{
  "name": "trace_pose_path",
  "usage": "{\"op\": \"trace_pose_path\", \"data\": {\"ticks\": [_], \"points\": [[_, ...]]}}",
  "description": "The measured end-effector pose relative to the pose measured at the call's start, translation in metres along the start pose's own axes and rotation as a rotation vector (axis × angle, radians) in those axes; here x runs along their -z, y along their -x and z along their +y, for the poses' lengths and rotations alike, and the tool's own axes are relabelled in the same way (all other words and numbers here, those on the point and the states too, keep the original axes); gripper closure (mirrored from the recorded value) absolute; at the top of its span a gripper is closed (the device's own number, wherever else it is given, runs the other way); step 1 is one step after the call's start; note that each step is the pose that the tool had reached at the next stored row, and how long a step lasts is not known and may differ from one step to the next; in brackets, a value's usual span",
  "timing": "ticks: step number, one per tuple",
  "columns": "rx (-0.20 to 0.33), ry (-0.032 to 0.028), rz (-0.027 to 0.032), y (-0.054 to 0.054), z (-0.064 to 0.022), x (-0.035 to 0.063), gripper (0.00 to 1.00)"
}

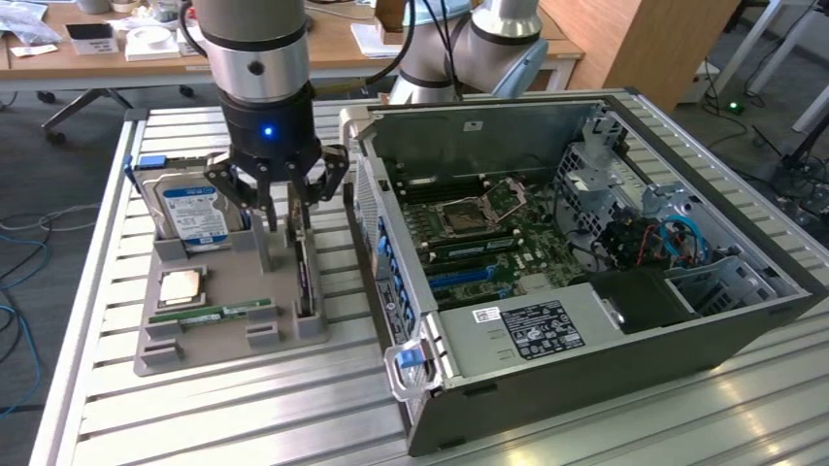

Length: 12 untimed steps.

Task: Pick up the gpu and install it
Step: 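Pick up the gpu and move the gpu toward the slot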

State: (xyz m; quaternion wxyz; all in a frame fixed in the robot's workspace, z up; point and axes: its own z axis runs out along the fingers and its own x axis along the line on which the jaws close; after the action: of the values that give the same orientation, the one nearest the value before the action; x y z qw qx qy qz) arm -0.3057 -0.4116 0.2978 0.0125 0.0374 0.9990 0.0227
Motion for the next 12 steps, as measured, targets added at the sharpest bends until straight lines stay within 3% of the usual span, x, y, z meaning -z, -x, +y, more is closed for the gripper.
{"op": "trace_pose_path", "data": {"ticks": [12], "points": [[0.0,0.0,0.0001,0.0,-0.0004,-0.0136,0.57]]}}
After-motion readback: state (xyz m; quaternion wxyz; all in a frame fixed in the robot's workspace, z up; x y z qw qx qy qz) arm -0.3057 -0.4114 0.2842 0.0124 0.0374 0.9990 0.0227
